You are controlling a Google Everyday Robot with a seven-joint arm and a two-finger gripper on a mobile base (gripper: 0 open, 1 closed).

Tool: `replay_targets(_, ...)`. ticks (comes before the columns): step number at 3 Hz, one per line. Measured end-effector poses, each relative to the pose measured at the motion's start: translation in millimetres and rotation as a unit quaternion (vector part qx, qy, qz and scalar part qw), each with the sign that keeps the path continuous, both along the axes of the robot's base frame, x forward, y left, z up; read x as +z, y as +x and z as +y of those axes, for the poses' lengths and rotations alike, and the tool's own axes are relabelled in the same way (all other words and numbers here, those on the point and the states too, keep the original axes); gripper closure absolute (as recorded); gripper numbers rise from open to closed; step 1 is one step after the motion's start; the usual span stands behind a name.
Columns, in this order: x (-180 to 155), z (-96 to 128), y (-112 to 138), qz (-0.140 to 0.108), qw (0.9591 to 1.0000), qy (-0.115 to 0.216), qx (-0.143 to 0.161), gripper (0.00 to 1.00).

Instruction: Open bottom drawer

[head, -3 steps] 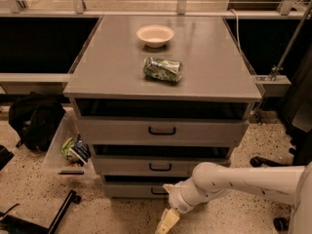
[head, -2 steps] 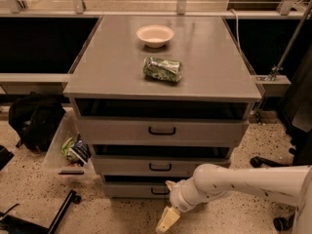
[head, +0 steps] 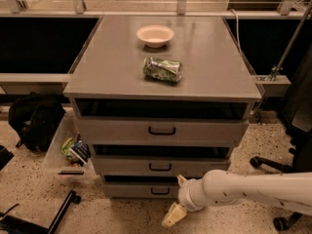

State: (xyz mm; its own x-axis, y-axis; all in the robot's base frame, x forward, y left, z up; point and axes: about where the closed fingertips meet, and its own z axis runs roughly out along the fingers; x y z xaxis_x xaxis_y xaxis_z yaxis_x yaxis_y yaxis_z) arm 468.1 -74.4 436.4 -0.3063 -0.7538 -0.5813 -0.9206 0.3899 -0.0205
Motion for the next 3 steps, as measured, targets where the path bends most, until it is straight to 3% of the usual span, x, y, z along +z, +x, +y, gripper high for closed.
replay_targets(2,-12.6,-7.4,2.4,0.002,1.0,0.004,0.004,0.0)
replay_targets(3,-47.7,-37.5,9.0,-0.007,0.9999,0.014,0.004,0.0)
